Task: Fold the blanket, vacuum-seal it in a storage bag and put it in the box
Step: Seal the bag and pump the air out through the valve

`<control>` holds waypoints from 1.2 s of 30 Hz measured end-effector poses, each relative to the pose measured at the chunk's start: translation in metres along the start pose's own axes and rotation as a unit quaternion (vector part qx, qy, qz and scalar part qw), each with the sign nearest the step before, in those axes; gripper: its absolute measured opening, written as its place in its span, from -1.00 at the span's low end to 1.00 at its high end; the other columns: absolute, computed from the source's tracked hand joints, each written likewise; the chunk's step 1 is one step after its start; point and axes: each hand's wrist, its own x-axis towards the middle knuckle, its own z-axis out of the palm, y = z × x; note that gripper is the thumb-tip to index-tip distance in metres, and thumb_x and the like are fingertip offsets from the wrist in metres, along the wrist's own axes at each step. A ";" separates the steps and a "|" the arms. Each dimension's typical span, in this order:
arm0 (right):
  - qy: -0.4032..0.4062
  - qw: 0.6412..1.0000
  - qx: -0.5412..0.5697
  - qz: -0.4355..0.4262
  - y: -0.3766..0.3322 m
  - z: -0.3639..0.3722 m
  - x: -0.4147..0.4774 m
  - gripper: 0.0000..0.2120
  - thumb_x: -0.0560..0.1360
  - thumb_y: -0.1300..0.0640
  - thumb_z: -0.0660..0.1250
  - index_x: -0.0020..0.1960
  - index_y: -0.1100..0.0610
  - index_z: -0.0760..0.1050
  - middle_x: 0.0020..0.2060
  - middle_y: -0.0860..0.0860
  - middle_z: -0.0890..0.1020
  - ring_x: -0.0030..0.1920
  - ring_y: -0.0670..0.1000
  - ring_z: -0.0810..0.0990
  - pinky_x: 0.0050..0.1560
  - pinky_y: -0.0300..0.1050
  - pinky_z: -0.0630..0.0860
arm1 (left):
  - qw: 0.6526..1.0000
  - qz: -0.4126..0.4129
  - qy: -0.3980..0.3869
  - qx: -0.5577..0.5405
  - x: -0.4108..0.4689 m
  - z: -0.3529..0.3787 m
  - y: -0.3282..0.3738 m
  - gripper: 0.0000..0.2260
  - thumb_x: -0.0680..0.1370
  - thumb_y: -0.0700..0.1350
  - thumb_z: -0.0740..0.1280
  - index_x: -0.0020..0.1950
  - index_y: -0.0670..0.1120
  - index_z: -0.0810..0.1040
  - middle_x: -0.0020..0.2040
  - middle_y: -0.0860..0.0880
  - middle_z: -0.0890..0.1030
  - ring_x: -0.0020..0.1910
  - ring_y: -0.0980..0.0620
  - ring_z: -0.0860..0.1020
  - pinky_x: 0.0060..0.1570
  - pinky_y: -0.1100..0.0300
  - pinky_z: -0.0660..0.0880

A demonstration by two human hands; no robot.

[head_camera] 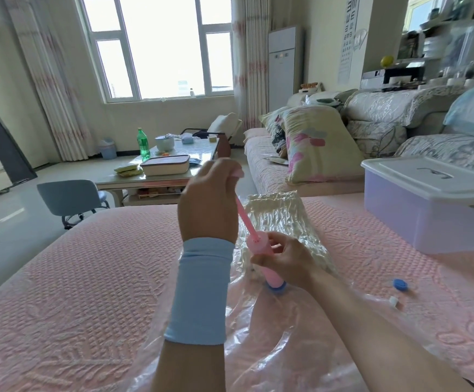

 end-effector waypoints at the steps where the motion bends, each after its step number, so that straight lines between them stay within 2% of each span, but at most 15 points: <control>1: -0.002 1.000 0.000 0.001 0.000 0.000 0.000 -0.52 0.14 -0.41 0.51 0.04 -0.43 0.54 -0.08 -0.40 0.64 -0.10 -0.29 0.64 -0.05 -0.14 0.62 | 1.000 -0.004 0.021 -0.011 0.002 -0.002 0.001 -0.89 0.59 -0.09 0.30 -0.04 -0.01 0.63 -0.10 0.09 0.63 -0.21 0.01 0.58 -0.20 0.18 0.55; 4: -0.003 1.000 0.007 0.007 0.000 0.000 0.000 -0.54 0.14 -0.38 0.52 0.02 -0.43 0.55 -0.08 -0.40 0.63 -0.12 -0.30 0.64 -0.10 -0.18 0.59 | 0.998 -0.028 0.043 -0.039 -0.003 0.008 0.001 -0.88 0.60 -0.10 0.30 -0.02 -0.02 0.65 -0.07 0.08 0.65 -0.17 0.04 0.58 -0.17 0.22 0.53; 6: -0.002 1.000 0.006 0.008 -0.001 0.002 0.000 -0.54 0.14 -0.37 0.51 0.02 -0.42 0.55 -0.09 -0.39 0.63 -0.12 -0.29 0.64 -0.12 -0.20 0.58 | 0.999 -0.036 0.003 -0.019 -0.013 0.023 -0.004 -0.87 0.59 -0.10 0.31 -0.02 0.01 0.66 -0.08 0.05 0.67 -0.20 0.08 0.56 -0.16 0.26 0.52; 8: 0.003 1.000 0.005 0.011 -0.002 0.002 0.000 -0.54 0.17 -0.37 0.50 0.05 -0.37 0.57 -0.11 -0.35 0.65 -0.13 -0.27 0.65 -0.14 -0.20 0.58 | 0.991 -0.062 -0.118 0.017 -0.032 0.042 -0.014 -0.87 0.59 -0.12 0.31 -0.03 0.02 0.65 -0.10 0.01 0.67 -0.22 0.02 0.59 -0.18 0.25 0.50; 10: 0.006 1.000 0.000 0.015 -0.003 0.004 0.000 -0.58 0.21 -0.35 0.49 0.03 -0.31 0.59 -0.13 -0.31 0.67 -0.14 -0.26 0.67 -0.13 -0.16 0.61 | 0.956 -0.101 -0.269 0.065 -0.048 0.057 -0.020 -0.86 0.61 -0.10 0.26 -0.01 0.05 0.61 -0.09 -0.02 0.65 -0.15 -0.05 0.61 -0.17 0.20 0.48; 12: 0.006 1.000 0.001 0.016 -0.002 0.004 0.000 -0.60 0.20 -0.32 0.48 0.01 -0.28 0.60 -0.13 -0.26 0.69 -0.12 -0.23 0.68 -0.07 -0.07 0.64 | 0.933 -0.125 -0.329 0.070 -0.052 0.061 -0.022 -0.87 0.61 -0.09 0.23 0.01 0.06 0.58 -0.06 -0.04 0.64 -0.14 -0.06 0.57 -0.17 0.20 0.43; 14: 0.008 1.000 0.002 0.015 -0.002 0.002 -0.001 -0.57 0.19 -0.32 0.50 0.04 -0.28 0.60 -0.11 -0.22 0.70 -0.09 -0.19 0.68 -0.02 -0.02 0.65 | 0.943 -0.102 -0.307 0.076 -0.043 0.054 -0.018 -0.87 0.62 -0.08 0.23 0.01 0.06 0.57 -0.08 -0.01 0.64 -0.15 -0.08 0.58 -0.16 0.18 0.46; 18: 0.004 1.000 0.002 0.005 0.000 -0.002 -0.001 -0.54 0.18 -0.33 0.52 0.07 -0.35 0.58 -0.08 -0.30 0.67 -0.05 -0.19 0.67 0.01 -0.01 0.65 | 0.989 -0.015 -0.130 0.065 -0.015 0.020 -0.003 -0.86 0.62 -0.06 0.25 -0.05 0.04 0.60 -0.17 0.07 0.62 -0.26 0.00 0.57 -0.22 0.19 0.53; 21: -0.010 1.000 0.007 0.004 0.000 -0.001 0.000 -0.52 0.17 -0.33 0.53 0.07 -0.38 0.56 -0.07 -0.34 0.64 -0.03 -0.19 0.65 0.02 -0.02 0.64 | 1.000 -0.012 0.000 0.025 0.002 -0.003 0.001 -0.86 0.60 -0.04 0.28 -0.04 0.03 0.64 -0.12 0.08 0.65 -0.23 0.04 0.57 -0.21 0.25 0.49; 24: -0.012 1.000 0.004 0.008 0.000 0.001 -0.001 -0.54 0.15 -0.35 0.51 0.03 -0.42 0.54 -0.09 -0.42 0.61 -0.07 -0.22 0.64 -0.01 -0.08 0.63 | 0.998 -0.025 0.054 -0.014 -0.002 0.002 0.002 -0.86 0.60 -0.07 0.30 -0.03 0.00 0.65 -0.09 0.08 0.67 -0.18 0.04 0.59 -0.19 0.25 0.50; 26: -0.009 1.000 0.002 0.008 0.000 0.002 0.000 -0.56 0.15 -0.35 0.50 0.02 -0.42 0.55 -0.11 -0.43 0.60 -0.09 -0.24 0.64 -0.03 -0.10 0.62 | 0.999 -0.032 0.022 -0.015 -0.012 0.018 0.000 -0.87 0.60 -0.07 0.31 -0.03 0.01 0.66 -0.11 0.07 0.66 -0.21 0.06 0.58 -0.22 0.29 0.45; 27: -0.005 1.000 0.001 0.008 0.000 0.002 0.001 -0.55 0.16 -0.34 0.50 0.03 -0.40 0.56 -0.12 -0.42 0.61 -0.10 -0.24 0.64 -0.04 -0.10 0.62 | 0.999 -0.043 -0.026 -0.002 -0.020 0.028 -0.004 -0.87 0.60 -0.06 0.30 -0.03 0.02 0.66 -0.13 0.06 0.66 -0.24 0.07 0.58 -0.22 0.32 0.42; 31: 0.007 1.000 -0.002 0.011 0.002 0.004 0.001 -0.66 0.28 -0.28 0.44 0.03 -0.26 0.59 -0.14 -0.29 0.68 -0.11 -0.22 0.68 -0.05 -0.03 0.65 | 0.949 -0.108 -0.289 0.064 -0.051 0.062 -0.020 -0.84 0.61 -0.07 0.22 0.01 0.07 0.60 -0.10 0.00 0.66 -0.15 -0.03 0.61 -0.16 0.23 0.44; 33: 0.011 1.000 -0.004 0.010 0.003 0.004 0.001 -0.66 0.28 -0.26 0.46 0.03 -0.25 0.59 -0.14 -0.27 0.68 -0.12 -0.22 0.68 -0.09 -0.07 0.63 | 0.939 -0.128 -0.315 0.049 -0.052 0.063 -0.021 -0.86 0.60 -0.07 0.23 0.01 0.06 0.59 -0.09 -0.03 0.66 -0.10 -0.09 0.61 -0.14 0.21 0.43; 36: 0.013 1.000 0.001 0.007 0.004 0.001 0.001 -0.58 0.23 -0.29 0.51 0.07 -0.29 0.59 -0.11 -0.26 0.69 -0.10 -0.21 0.68 -0.09 -0.10 0.63 | 0.964 -0.078 -0.249 0.051 -0.038 0.048 -0.014 -0.87 0.61 -0.03 0.25 -0.01 0.03 0.59 -0.12 0.02 0.66 -0.16 -0.08 0.61 -0.16 0.17 0.47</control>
